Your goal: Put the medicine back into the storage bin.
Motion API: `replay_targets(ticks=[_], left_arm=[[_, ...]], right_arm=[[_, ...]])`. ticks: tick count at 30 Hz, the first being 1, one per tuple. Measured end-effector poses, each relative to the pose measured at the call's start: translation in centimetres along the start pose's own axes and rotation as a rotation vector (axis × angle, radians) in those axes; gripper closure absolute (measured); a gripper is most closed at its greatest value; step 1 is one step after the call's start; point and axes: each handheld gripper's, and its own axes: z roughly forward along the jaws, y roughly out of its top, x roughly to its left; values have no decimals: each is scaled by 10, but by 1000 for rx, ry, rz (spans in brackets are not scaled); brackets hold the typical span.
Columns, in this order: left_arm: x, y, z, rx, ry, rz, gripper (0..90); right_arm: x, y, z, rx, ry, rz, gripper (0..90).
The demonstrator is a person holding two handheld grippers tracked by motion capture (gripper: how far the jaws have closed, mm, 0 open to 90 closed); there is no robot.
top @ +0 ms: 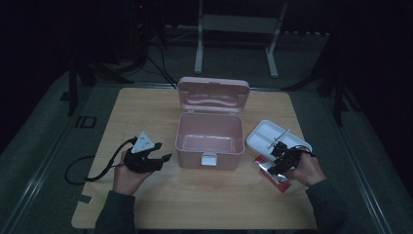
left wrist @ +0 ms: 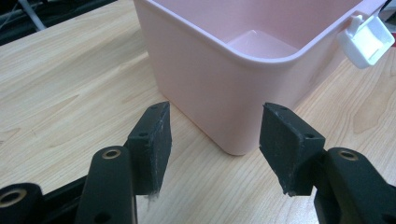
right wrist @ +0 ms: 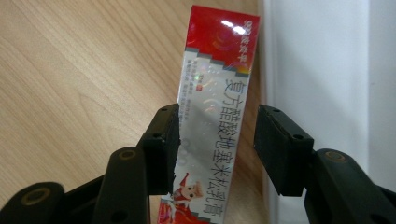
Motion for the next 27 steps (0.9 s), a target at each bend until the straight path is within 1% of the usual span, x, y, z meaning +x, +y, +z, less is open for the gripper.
replay_targets(ticks=[3,5,7,9,17,19,21,24,27], left_arm=[[0,0,0,1,0,1,435],[0,0,0,3,1,1,435],[0,0,0,5,-2,-1,433],[0,0,1,7,-3,0,433],[-1,0,2,8,-7,0,433],[-1,0,2,10,-7,1,433],[-1,0,2,10,-8,1,432],[-1,-1,2,9,-8,1,432],[0,-1,1,7,-7,-1,432]], right_arm=[[2,0,4,14,5,-3,491],[2,0,7,26,2,5,476],[1,0,7,17,4,15,475],[0,0,8,23,15,28,471],[0,3,10,54,27,39,461],[0,6,12,86,34,37,451],[2,10,17,115,32,23,449],[2,15,21,139,34,19,465],[3,17,24,163,31,4,469]])
